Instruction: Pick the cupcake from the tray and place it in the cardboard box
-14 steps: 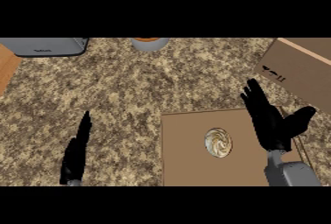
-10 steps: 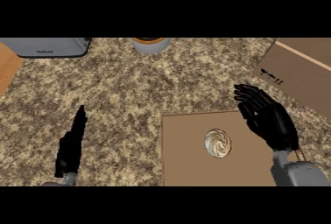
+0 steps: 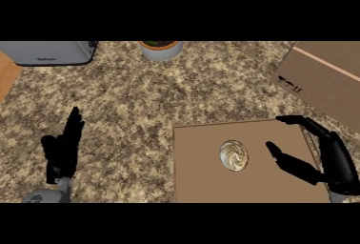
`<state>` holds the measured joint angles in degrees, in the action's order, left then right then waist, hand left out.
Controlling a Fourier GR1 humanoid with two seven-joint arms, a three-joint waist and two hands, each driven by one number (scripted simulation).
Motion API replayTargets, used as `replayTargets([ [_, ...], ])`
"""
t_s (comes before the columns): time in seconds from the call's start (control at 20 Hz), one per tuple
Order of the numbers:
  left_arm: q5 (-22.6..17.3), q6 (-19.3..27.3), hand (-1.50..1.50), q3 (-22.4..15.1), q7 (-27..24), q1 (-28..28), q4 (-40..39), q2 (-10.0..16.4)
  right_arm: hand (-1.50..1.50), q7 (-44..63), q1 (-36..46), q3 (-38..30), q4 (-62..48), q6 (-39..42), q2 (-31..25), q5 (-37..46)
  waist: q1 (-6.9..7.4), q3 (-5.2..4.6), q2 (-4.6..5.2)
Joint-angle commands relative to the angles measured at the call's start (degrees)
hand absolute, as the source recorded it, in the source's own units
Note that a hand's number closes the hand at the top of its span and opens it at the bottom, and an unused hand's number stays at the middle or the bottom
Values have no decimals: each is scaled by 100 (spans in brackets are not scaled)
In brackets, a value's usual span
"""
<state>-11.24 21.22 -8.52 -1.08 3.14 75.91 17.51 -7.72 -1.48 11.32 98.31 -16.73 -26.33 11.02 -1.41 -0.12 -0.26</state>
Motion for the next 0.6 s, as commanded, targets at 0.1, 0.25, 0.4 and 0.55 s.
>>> replayTargets([
  [0.1,97,-3,0,0,62,252,-213,-164,-150,429,-800,16,1098,-13,-726,986,10,1,8],
  [0.25,36,-104,0,18,296,-37,287,20,-150,1431,-715,-82,1557,528,-1176,1207,93,1,0],
  [0.4,-164,-427,0,340,-92,-16,-124,136,-150,2536,-783,-151,2444,1186,-1463,1016,75,-6,6],
  [0.55,31,-255,0,250,1,315,-323,-77,-150,2745,-620,-622,2322,1939,-1808,319,91,4,28],
])
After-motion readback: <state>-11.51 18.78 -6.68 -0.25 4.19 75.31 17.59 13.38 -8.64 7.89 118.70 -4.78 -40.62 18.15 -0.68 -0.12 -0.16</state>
